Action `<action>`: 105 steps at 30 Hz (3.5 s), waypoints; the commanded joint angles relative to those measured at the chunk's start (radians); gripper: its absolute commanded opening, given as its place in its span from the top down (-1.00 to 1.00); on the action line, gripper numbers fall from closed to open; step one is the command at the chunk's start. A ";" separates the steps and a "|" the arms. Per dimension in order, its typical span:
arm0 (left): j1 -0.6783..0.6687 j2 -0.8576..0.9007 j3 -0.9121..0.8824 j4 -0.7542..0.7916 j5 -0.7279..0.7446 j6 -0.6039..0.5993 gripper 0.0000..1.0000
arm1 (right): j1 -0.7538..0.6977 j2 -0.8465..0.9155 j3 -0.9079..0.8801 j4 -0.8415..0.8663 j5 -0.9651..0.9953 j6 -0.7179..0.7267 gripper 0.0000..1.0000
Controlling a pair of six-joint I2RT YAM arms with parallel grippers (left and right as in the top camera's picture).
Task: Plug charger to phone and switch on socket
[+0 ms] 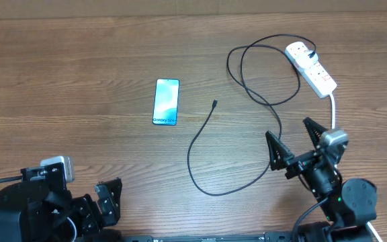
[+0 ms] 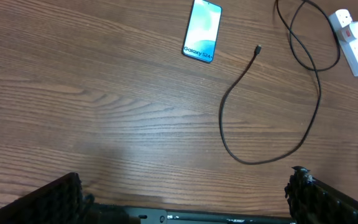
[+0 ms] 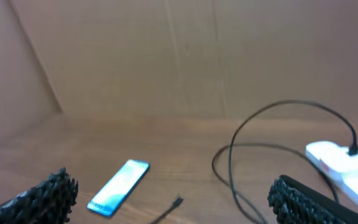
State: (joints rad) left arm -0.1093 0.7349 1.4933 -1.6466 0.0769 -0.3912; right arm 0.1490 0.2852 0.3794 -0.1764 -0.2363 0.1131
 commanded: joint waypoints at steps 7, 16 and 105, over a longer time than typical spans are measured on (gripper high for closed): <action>0.004 -0.006 -0.001 0.001 -0.009 -0.016 -0.99 | -0.034 -0.135 -0.258 0.248 -0.010 -0.040 -1.00; 0.004 -0.006 -0.001 0.002 -0.010 -0.016 -0.99 | -0.085 -0.230 -0.372 0.263 0.014 -0.040 -1.00; 0.005 -0.629 -1.218 1.451 -0.028 0.291 -0.99 | -0.152 -0.282 -0.371 0.104 0.089 -0.174 -1.00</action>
State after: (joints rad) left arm -0.1093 0.1387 0.3080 -0.2165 0.0883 -0.1196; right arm 0.0006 0.0147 0.0185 -0.0757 -0.1516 -0.0490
